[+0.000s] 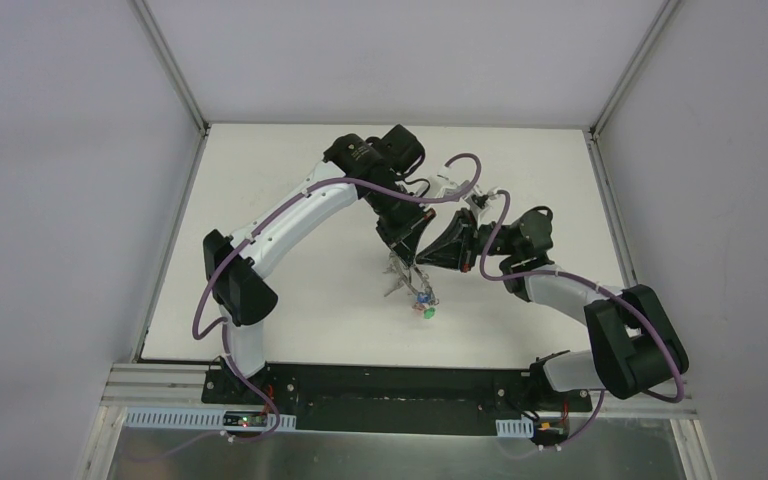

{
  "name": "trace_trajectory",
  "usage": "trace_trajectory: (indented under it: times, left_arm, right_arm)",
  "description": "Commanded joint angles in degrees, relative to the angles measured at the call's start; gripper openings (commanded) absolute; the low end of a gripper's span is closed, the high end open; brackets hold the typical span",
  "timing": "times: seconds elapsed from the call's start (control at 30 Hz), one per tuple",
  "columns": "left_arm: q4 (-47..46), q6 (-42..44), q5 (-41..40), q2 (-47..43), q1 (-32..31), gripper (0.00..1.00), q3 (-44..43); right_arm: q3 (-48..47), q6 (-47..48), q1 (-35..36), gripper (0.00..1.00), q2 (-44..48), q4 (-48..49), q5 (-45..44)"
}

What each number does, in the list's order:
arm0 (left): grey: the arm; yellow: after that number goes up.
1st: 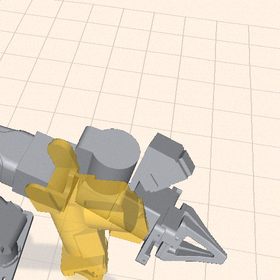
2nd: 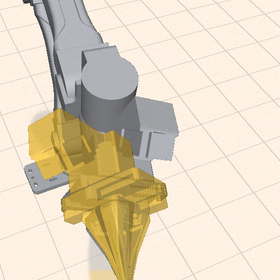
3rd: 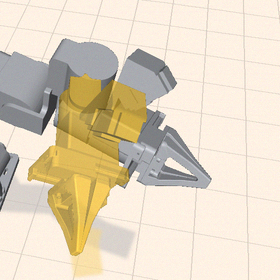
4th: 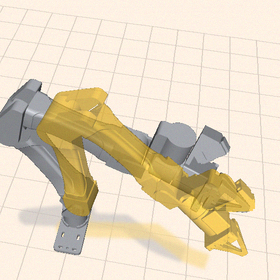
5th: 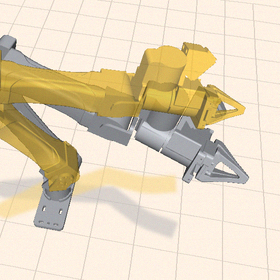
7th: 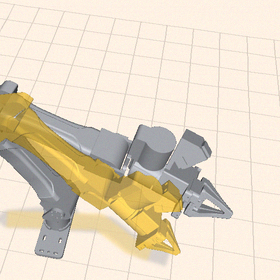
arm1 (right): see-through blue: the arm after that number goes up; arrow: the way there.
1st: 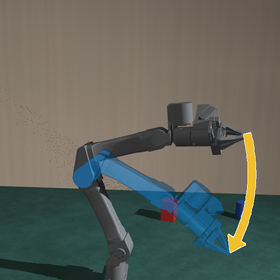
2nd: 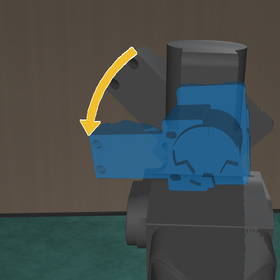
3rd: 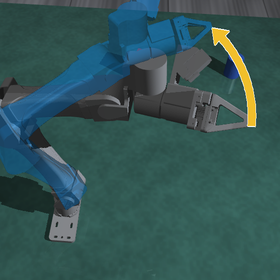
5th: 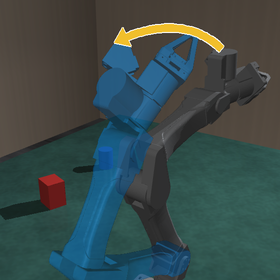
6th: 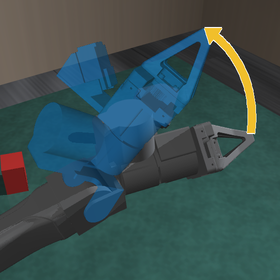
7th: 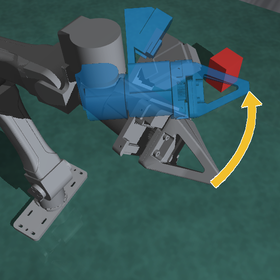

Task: Put the keys on the keyring

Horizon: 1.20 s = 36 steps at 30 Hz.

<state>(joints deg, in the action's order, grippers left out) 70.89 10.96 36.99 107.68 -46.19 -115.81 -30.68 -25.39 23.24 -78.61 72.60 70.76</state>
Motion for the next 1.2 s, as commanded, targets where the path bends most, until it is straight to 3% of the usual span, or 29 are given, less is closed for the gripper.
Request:
trace_trajectory:
  times: [0.0, 0.07, 0.23, 0.37, 0.6, 1.17]
  left_arm:
    - [0.3, 0.4, 2.4, -0.4, -0.6, 0.00, -1.9]
    - [-0.6, 1.7, 2.1, -1.2, -0.5, 0.00, -1.4]
    - [-6.9, 5.2, 1.0, -5.9, 1.5, 0.18, 3.0]
    - [-11.5, 8.4, -0.4, -9.7, 2.2, 0.26, 7.2]
    - [-16.7, 11.2, -1.6, -13.0, 2.3, 0.28, 12.9]
    - [-20.5, 14.2, -2.9, -13.2, 0.7, 0.27, 16.1]
  right_arm:
    - [-3.5, -2.0, 0.4, 0.00, -0.1, 2.1, -0.5]
    - [-3.6, -4.1, -0.3, 0.00, -0.2, 3.5, -1.1]
    - [-3.3, -9.3, -1.7, 0.00, -0.6, 8.3, -2.2]
    - [-3.3, -12.1, -2.7, 0.00, -0.8, 10.3, -3.5]
    - [-3.4, -13.9, -3.6, 0.00, -1.5, 10.2, -4.3]
    - [-4.0, -14.9, -4.1, 0.00, -2.5, 9.2, -4.2]
